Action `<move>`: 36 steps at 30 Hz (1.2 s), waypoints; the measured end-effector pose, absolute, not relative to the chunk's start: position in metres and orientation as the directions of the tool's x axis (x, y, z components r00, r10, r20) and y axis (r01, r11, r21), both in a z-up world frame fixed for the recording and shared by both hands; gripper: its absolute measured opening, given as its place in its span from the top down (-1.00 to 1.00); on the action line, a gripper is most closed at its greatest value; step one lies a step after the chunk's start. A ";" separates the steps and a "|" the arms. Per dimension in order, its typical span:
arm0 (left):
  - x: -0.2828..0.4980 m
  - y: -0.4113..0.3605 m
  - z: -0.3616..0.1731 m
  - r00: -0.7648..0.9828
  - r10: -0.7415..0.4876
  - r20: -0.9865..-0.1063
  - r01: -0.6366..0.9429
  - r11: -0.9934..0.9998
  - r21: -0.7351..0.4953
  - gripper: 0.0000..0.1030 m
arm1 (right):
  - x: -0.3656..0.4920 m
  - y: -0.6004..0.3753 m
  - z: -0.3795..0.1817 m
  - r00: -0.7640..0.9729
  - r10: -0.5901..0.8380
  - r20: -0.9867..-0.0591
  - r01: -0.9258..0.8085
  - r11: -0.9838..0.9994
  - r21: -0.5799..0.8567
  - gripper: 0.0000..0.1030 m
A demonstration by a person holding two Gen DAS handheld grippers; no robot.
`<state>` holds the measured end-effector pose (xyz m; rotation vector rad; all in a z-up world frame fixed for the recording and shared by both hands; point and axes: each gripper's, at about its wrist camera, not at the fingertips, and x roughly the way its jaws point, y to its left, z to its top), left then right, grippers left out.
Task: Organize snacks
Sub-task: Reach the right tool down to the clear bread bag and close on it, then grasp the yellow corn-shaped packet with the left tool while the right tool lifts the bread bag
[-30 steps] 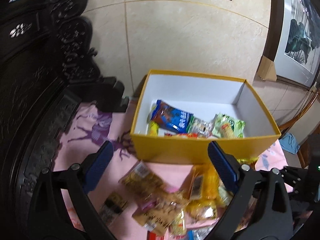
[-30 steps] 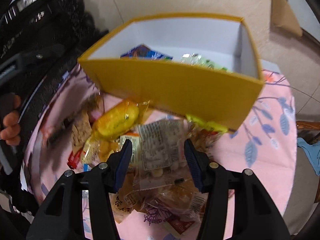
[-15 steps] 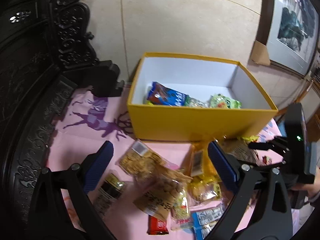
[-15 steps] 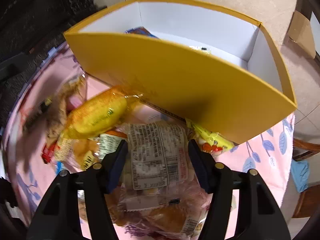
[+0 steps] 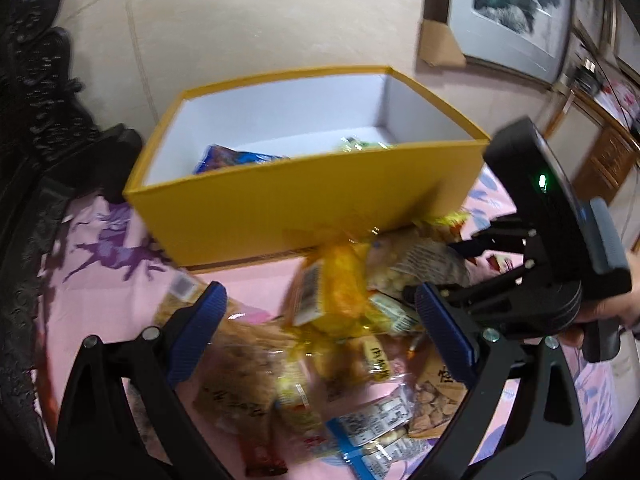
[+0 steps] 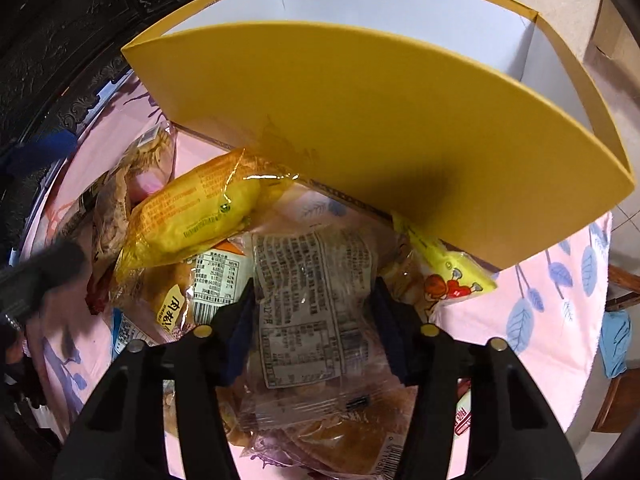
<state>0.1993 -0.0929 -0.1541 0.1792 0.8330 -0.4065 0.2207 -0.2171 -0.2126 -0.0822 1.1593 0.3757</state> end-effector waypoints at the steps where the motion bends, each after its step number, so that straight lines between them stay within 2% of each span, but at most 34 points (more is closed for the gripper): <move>1: 0.201 -0.097 -0.159 0.591 -0.285 -0.754 0.431 0.902 -0.003 -0.89 | 0.220 -0.218 -0.213 0.344 0.256 -0.903 -0.331 0.933 0.138 0.13; 6: 0.211 -0.105 -0.174 0.556 -0.321 -0.766 0.457 0.888 -0.040 -0.88 | 0.212 -0.227 -0.211 0.349 0.297 -0.889 -0.316 0.930 0.187 0.22; 14: 0.222 -0.109 -0.183 0.534 -0.344 -0.773 0.464 0.883 -0.072 -0.86 | 0.197 -0.241 -0.208 0.357 0.329 -0.874 -0.265 0.933 0.243 0.22; 17: 0.227 -0.109 -0.189 0.520 -0.339 -0.784 0.457 0.886 -0.080 -0.63 | 0.195 -0.244 -0.209 0.359 0.341 -0.869 -0.241 0.933 0.267 0.22; 19: 0.233 -0.104 -0.195 0.492 -0.346 -0.799 0.439 0.891 -0.115 -0.25 | 0.194 -0.245 -0.209 0.364 0.343 -0.866 -0.230 0.934 0.273 0.22; 23: 0.236 -0.102 -0.199 0.491 -0.337 -0.803 0.420 0.899 -0.120 -0.08 | 0.191 -0.250 -0.209 0.370 0.345 -0.863 -0.216 0.935 0.282 0.22; 25: 0.234 -0.102 -0.198 0.501 -0.329 -0.800 0.426 0.899 -0.102 0.13 | 0.189 -0.252 -0.209 0.374 0.346 -0.860 -0.210 0.935 0.285 0.23; 30: 0.229 -0.096 -0.190 0.528 -0.332 -0.782 0.402 0.909 -0.114 0.24 | 0.184 -0.255 -0.207 0.397 0.342 -0.852 -0.206 0.937 0.281 0.23; 36: 0.212 -0.085 -0.167 0.568 -0.347 -0.747 0.388 0.912 -0.129 0.25 | 0.176 -0.261 -0.195 0.440 0.344 -0.830 -0.189 0.938 0.289 0.24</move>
